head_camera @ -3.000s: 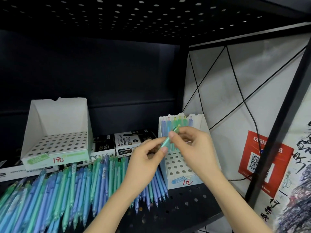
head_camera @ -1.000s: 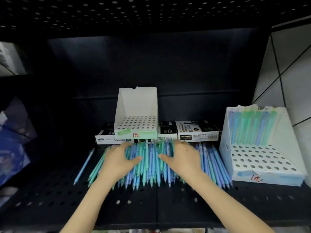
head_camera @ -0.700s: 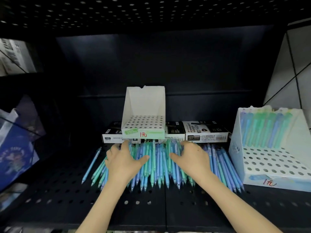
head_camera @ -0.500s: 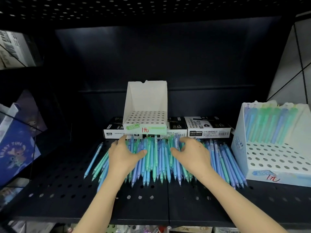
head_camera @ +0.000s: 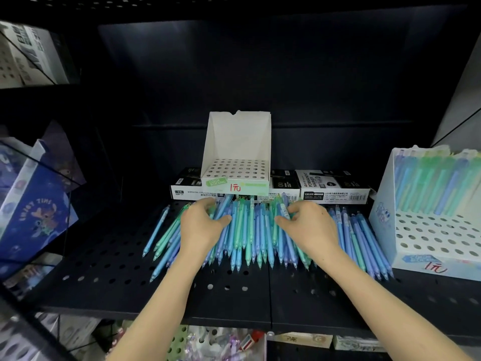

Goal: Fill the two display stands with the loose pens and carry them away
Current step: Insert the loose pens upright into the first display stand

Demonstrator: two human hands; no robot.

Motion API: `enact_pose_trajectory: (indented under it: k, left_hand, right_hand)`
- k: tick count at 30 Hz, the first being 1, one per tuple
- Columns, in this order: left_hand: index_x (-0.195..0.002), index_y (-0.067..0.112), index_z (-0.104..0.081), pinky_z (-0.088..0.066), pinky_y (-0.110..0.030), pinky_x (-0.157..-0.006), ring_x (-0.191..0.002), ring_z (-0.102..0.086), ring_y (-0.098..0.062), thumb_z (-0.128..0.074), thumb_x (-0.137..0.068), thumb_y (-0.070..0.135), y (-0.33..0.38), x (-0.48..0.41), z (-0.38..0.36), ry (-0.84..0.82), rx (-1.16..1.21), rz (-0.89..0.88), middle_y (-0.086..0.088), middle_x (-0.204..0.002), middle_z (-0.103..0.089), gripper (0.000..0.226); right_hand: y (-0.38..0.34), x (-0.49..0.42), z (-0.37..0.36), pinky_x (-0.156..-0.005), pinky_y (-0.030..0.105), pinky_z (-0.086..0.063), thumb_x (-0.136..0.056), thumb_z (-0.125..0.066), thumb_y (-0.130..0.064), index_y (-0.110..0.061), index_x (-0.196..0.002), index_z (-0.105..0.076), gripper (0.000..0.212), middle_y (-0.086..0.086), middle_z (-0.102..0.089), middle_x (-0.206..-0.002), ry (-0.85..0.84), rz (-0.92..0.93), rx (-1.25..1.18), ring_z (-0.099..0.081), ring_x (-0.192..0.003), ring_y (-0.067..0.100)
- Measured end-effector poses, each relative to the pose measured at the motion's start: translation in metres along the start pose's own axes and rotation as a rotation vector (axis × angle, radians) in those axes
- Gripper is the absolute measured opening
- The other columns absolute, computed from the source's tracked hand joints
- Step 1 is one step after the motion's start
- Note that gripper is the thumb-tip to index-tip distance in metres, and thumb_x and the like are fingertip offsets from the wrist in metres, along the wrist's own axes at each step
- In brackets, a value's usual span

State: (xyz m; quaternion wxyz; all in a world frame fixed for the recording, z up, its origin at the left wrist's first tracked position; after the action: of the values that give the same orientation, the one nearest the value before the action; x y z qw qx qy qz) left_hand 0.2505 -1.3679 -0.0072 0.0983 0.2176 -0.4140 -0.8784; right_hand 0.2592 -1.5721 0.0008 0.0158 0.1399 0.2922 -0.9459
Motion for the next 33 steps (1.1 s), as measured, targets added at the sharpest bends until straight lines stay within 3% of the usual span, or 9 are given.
enact_pose_trajectory:
  k: [8,13,15,18,21,23,25,28,33]
  left_hand:
    - [-0.127,0.006,-0.054,-0.04,-0.021,-0.085,-0.105,-0.056,-0.019,-0.065,-0.086,0.012,0.0,-0.002,0.006,-0.001,0.018,-0.027,-0.008,-0.119,-0.061,0.042]
    - [-0.127,0.01,-0.055,-0.039,-0.026,-0.07,-0.081,-0.049,-0.018,-0.051,-0.095,0.02,-0.002,-0.007,0.003,-0.16,-0.139,-0.122,-0.009,-0.113,-0.059,0.034]
    - [-0.133,0.011,-0.05,-0.039,-0.025,-0.075,-0.091,-0.053,-0.021,-0.047,-0.097,0.023,-0.006,-0.011,0.003,-0.232,-0.209,-0.14,-0.011,-0.124,-0.055,0.038]
    - [-0.137,0.011,-0.045,-0.044,-0.027,-0.076,-0.095,-0.057,-0.025,-0.043,-0.098,0.022,-0.008,-0.015,0.007,-0.322,-0.295,-0.184,-0.013,-0.122,-0.056,0.04]
    - [-0.138,0.012,-0.042,-0.044,-0.029,-0.064,-0.078,-0.056,-0.023,-0.042,-0.099,0.021,-0.006,-0.018,0.013,-0.376,-0.365,-0.22,-0.012,-0.111,-0.057,0.04]
    - [-0.139,0.012,-0.04,-0.044,-0.03,-0.064,-0.08,-0.054,-0.023,-0.043,-0.098,0.021,-0.004,-0.02,0.018,-0.391,-0.379,-0.215,-0.014,-0.118,-0.057,0.042]
    - [-0.139,0.011,-0.04,-0.044,-0.032,-0.07,-0.086,-0.049,-0.019,-0.044,-0.098,0.019,0.002,-0.021,0.021,-0.403,-0.4,-0.219,-0.016,-0.126,-0.055,0.042]
    - [-0.141,0.012,-0.038,-0.047,-0.035,-0.085,-0.095,-0.058,-0.025,-0.041,-0.099,0.017,0.01,-0.021,0.021,-0.454,-0.463,-0.222,-0.013,-0.129,-0.053,0.042]
    - [-0.137,0.015,-0.043,-0.043,-0.022,-0.051,-0.062,-0.047,-0.011,-0.037,-0.099,0.012,0.018,-0.027,0.022,-0.493,-0.56,-0.241,-0.006,-0.099,-0.055,0.038]
  right_hand:
    - [-0.001,-0.002,-0.001,-0.053,0.026,-0.041,-0.089,-0.058,-0.023,0.003,-0.106,-0.06,0.031,0.006,-0.045,-0.059,-0.144,-0.003,-0.005,-0.04,-0.049,0.018]
    - [0.004,-0.002,0.0,-0.045,0.023,-0.025,-0.086,-0.064,-0.017,-0.006,-0.06,-0.051,0.031,0.002,-0.031,-0.048,-0.155,-0.062,-0.17,-0.027,-0.041,0.015]
    - [0.006,-0.002,0.0,-0.048,0.024,-0.031,-0.086,-0.065,-0.017,0.0,-0.066,-0.057,0.028,0.009,-0.038,-0.052,-0.149,-0.073,-0.185,-0.036,-0.044,0.018]
    - [0.007,-0.002,-0.001,-0.057,0.027,-0.042,-0.086,-0.064,-0.018,0.017,-0.107,-0.056,0.041,0.018,-0.047,-0.062,-0.159,-0.066,-0.236,-0.046,-0.053,0.023]
    - [0.01,-0.003,-0.001,-0.053,0.023,-0.033,-0.086,-0.065,-0.017,0.015,-0.096,-0.06,0.034,0.007,-0.032,-0.053,-0.156,-0.072,-0.264,-0.028,-0.045,0.016]
    - [0.01,-0.003,0.0,-0.057,0.025,-0.034,-0.086,-0.064,-0.017,0.018,-0.095,-0.058,0.037,0.018,-0.047,-0.055,-0.151,-0.083,-0.308,-0.031,-0.046,0.016]
    - [0.012,-0.004,0.0,-0.054,0.026,-0.035,-0.087,-0.063,-0.017,0.021,-0.108,-0.051,0.045,0.031,-0.057,-0.073,-0.155,-0.099,-0.368,-0.033,-0.048,0.018]
    - [0.013,-0.005,0.0,-0.045,0.023,-0.025,-0.088,-0.062,-0.018,0.021,-0.102,-0.053,0.042,0.014,-0.037,-0.06,-0.171,-0.114,-0.377,-0.023,-0.043,0.015]
    - [0.013,-0.004,-0.001,-0.045,0.024,-0.026,-0.088,-0.061,-0.017,0.021,-0.109,-0.047,0.046,0.025,-0.046,-0.068,-0.177,-0.124,-0.416,-0.025,-0.048,0.017]
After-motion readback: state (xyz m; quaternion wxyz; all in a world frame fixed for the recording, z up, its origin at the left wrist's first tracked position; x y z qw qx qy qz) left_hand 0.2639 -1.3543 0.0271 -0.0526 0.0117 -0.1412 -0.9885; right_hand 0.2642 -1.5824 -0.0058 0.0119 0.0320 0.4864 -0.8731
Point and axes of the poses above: each hand's wrist, its own x-axis away from the middle knuckle, its own z-axis out of the back of the hand, y = z × x, the point moved 5 cm from there along -x, towards the middle knuckle
